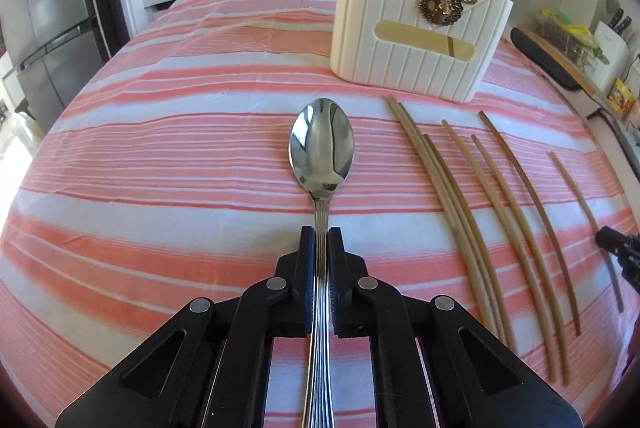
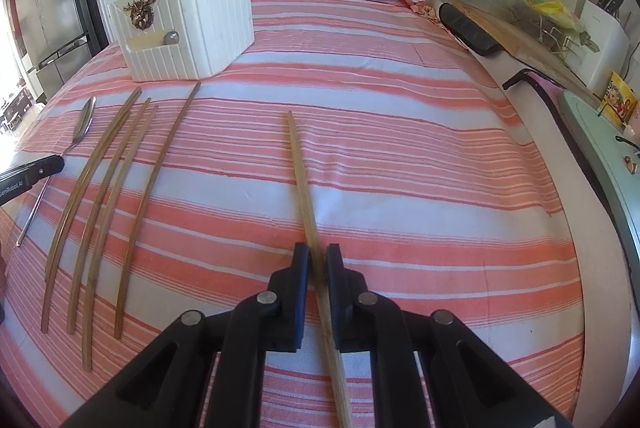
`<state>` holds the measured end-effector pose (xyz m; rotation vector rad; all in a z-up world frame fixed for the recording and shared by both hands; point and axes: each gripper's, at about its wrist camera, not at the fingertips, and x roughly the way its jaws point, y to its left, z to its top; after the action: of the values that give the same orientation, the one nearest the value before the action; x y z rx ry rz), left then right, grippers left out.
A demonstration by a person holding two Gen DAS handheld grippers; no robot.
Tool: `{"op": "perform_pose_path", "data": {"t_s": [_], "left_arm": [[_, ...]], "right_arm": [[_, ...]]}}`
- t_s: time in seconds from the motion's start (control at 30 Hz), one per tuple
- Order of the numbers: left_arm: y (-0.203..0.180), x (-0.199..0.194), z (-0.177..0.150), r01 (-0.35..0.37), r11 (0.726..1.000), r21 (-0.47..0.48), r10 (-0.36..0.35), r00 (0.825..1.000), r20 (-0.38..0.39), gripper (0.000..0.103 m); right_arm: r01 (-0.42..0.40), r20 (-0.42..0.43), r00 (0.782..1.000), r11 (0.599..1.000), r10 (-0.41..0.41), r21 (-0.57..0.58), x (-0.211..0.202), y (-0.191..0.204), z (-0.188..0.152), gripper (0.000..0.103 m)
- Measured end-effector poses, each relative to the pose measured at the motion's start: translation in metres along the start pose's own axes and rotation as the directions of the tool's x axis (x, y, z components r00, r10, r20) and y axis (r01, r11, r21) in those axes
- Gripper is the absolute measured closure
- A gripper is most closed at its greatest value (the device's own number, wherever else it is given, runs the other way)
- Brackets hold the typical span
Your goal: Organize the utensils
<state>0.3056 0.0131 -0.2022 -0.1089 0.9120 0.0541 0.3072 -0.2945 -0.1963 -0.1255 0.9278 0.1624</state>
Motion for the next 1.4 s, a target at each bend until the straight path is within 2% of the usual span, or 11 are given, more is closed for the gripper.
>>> {"op": "perform_pose_path", "data": {"t_s": [0.1,0.2,0.27,0.33,0.4,0.43,0.63,0.93,1.03,1.2,1.4], "left_arm": [[0.021,-0.01,-0.008,-0.026,1.0,-0.011,0.026,1.0,-0.012,0.098],[0.038,-0.015,-0.012,-0.001,0.999,-0.033,0.0,1.0,-0.028,0.097],[0.041,-0.015,-0.012,0.003,1.0,-0.028,-0.004,0.999,-0.035,0.091],[0.04,-0.015,-0.012,-0.012,1.0,-0.022,0.011,0.999,-0.031,0.058],[0.039,-0.012,-0.011,-0.031,0.999,-0.02,0.031,0.999,-0.027,0.038],[0.037,-0.01,-0.012,-0.04,0.999,-0.01,0.039,0.999,-0.032,0.037],[0.031,-0.004,-0.009,-0.08,0.996,0.029,0.081,0.996,-0.028,0.027],[0.031,-0.003,-0.008,-0.083,0.996,0.035,0.084,0.996,-0.028,0.023],[0.035,-0.002,-0.003,-0.046,0.997,0.06,0.05,0.997,-0.057,0.023],[0.045,0.001,0.01,0.064,0.992,0.106,-0.05,0.991,-0.127,0.018],[0.038,0.021,0.031,0.098,0.984,0.147,-0.07,0.98,-0.188,0.013]], "right_arm": [[0.011,-0.007,1.0,1.0,-0.01,0.009,-0.003,-0.007,-0.002,0.094],[0.002,-0.006,1.0,1.0,-0.002,0.006,-0.005,-0.011,-0.004,0.094],[-0.004,-0.002,1.0,1.0,0.004,-0.002,-0.006,-0.011,-0.004,0.093],[-0.006,0.004,1.0,1.0,0.006,-0.02,-0.004,-0.008,-0.002,0.09],[-0.011,0.008,1.0,0.999,0.011,-0.036,-0.002,-0.006,-0.001,0.058],[-0.014,0.018,1.0,0.999,0.015,-0.037,-0.001,-0.005,0.0,0.054],[-0.033,0.016,0.999,0.999,0.034,-0.027,0.007,-0.008,0.002,0.05],[-0.038,0.02,0.999,0.999,0.038,-0.034,0.008,-0.009,0.002,0.049],[-0.047,-0.009,0.999,0.998,0.047,-0.046,0.009,-0.01,0.006,0.049],[-0.084,-0.122,0.99,0.993,0.073,-0.088,0.013,-0.012,0.018,0.049],[-0.116,-0.194,0.977,0.986,0.091,-0.124,0.032,-0.006,0.046,0.052]]}}
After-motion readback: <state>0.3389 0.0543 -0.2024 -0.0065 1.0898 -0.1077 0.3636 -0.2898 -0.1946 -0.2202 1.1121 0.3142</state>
